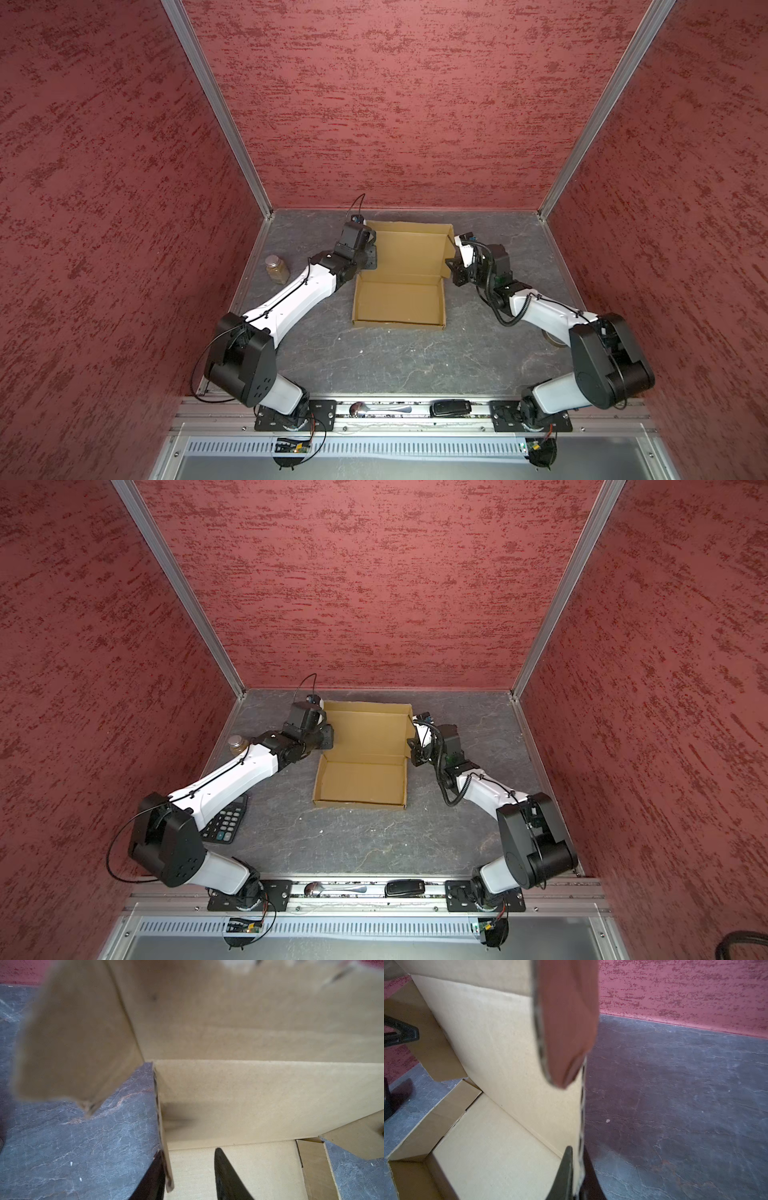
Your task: Fold the paper box
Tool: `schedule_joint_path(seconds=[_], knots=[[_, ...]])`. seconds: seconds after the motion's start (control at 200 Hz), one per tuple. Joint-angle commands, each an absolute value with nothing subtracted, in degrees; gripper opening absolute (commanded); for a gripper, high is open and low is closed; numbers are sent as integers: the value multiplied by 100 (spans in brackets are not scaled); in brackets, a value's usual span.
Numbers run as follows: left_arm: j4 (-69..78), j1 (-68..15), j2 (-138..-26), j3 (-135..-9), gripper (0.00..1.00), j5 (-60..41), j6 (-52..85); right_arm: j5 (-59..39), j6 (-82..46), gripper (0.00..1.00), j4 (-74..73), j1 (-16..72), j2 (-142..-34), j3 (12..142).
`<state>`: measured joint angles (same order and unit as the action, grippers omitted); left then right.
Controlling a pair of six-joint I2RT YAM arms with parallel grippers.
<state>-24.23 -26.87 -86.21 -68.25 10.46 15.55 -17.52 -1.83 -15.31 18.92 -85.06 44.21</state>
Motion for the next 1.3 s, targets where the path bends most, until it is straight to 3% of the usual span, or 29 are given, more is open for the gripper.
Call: schedule_joint_path(seconds=[0.0, 0.671, 1.297], knots=[[-2441, -2658, -8720, -6995, 39, 987, 1379, -1972, -83, 9, -1750, 1959, -8422, 4523], [-2438, -2484, -8591, -6684, 39, 1019, 1406, -1966, 415, 6, -814, 1864, -8779, 5401], [-2448, -2058, -8721, -6972, 44, 1138, 1195, -2267, 492, 5, -857, 1771, -9087, 5463]])
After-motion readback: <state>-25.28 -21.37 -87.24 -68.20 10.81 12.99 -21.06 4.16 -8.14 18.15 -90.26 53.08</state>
